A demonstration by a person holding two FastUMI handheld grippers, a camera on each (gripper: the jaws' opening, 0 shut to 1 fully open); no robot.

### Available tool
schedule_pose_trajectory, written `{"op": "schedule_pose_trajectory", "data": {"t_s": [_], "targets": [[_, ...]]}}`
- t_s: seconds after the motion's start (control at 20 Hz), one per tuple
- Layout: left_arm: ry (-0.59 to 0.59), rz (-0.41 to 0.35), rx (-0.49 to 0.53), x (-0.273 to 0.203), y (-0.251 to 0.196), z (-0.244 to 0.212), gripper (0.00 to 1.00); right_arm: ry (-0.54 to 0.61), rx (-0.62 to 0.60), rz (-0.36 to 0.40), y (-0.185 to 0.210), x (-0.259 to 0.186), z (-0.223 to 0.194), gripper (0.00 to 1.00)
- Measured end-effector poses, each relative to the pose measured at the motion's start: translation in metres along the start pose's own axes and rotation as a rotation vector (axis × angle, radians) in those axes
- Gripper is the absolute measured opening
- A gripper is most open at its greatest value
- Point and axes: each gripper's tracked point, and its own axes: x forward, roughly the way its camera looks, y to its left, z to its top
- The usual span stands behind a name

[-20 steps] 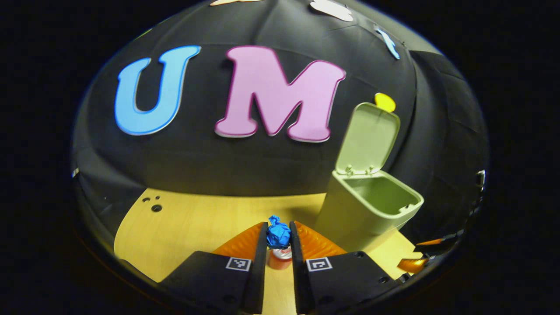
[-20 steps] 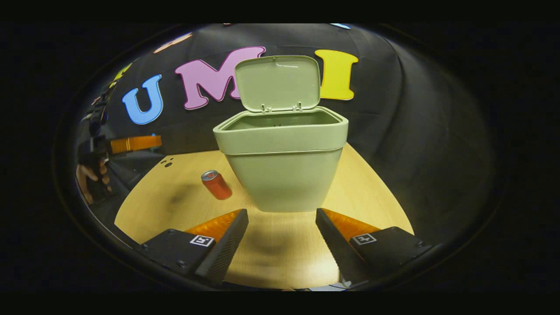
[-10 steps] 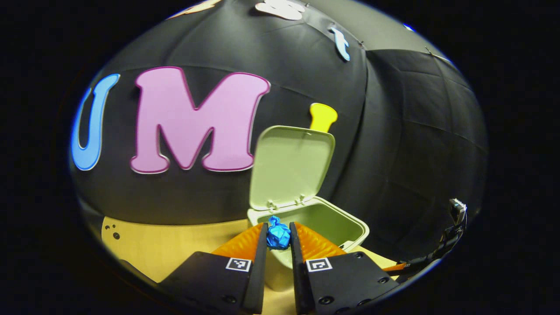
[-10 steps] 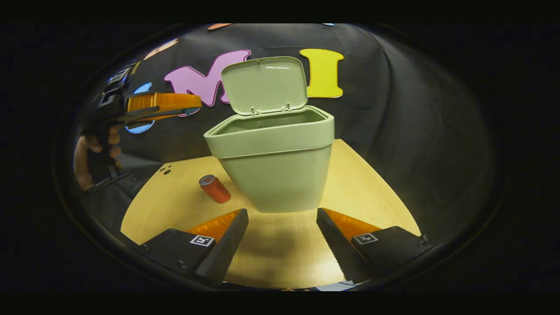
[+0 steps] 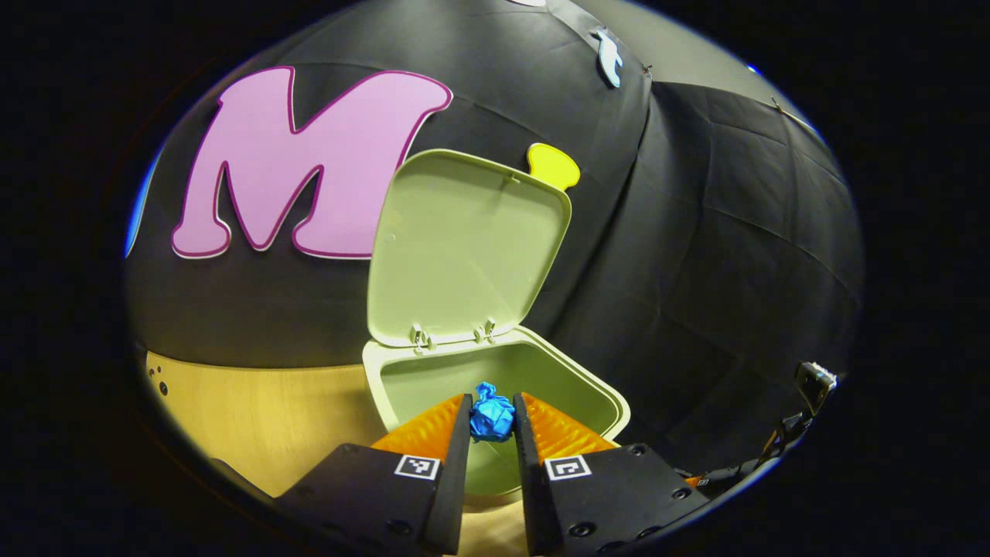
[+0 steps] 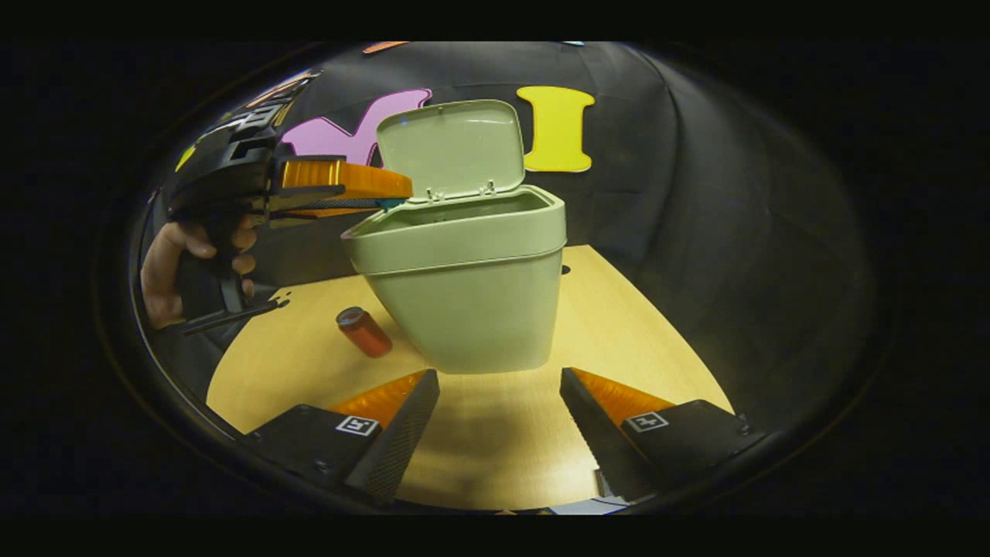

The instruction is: Press the lid of the desktop garbage bin to open it, pick up the crumpled paper on the desktop and throw it into the bin, then pick up the pop can on the desktop and drop it into the bin, and finally close the garbage bin lid.

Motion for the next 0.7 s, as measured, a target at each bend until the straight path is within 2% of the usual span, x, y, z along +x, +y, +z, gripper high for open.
{"op": "schedule_pose_trajectory", "data": {"t_s": [0.05,0.1,0.15,0.2,0.35,0.45,0.5,0.7], "targets": [[0.002,-0.003,0.006,0.001,-0.001,-0.001,0.36,0.002,-0.001,0.001,0.0,0.001,-0.001,0.99],[0.002,0.002,0.01,0.002,-0.002,-0.002,0.45,0.006,-0.001,0.003,0.0,0.0,-0.002,0.99],[0.001,0.002,0.012,0.005,-0.002,-0.003,0.42,0.01,0.0,0.005,0.0,-0.001,-0.002,0.99],[0.0,-0.016,0.011,0.004,-0.005,-0.002,0.53,0.013,0.001,0.007,0.001,0.0,-0.001,0.99],[-0.006,-0.012,0.01,0.005,-0.004,-0.001,0.7,0.018,0.0,0.013,0.001,0.001,-0.002,0.99],[-0.025,0.006,0.012,0.003,0.0,0.003,0.93,0.017,-0.005,0.019,0.002,0.003,-0.001,0.99],[-0.038,0.014,0.009,0.001,0.002,0.005,0.96,0.017,-0.006,0.021,0.002,0.004,0.0,0.99],[-0.101,0.072,0.013,-0.023,0.021,0.016,0.96,0.028,-0.005,0.043,0.01,0.008,-0.001,0.99]]}}
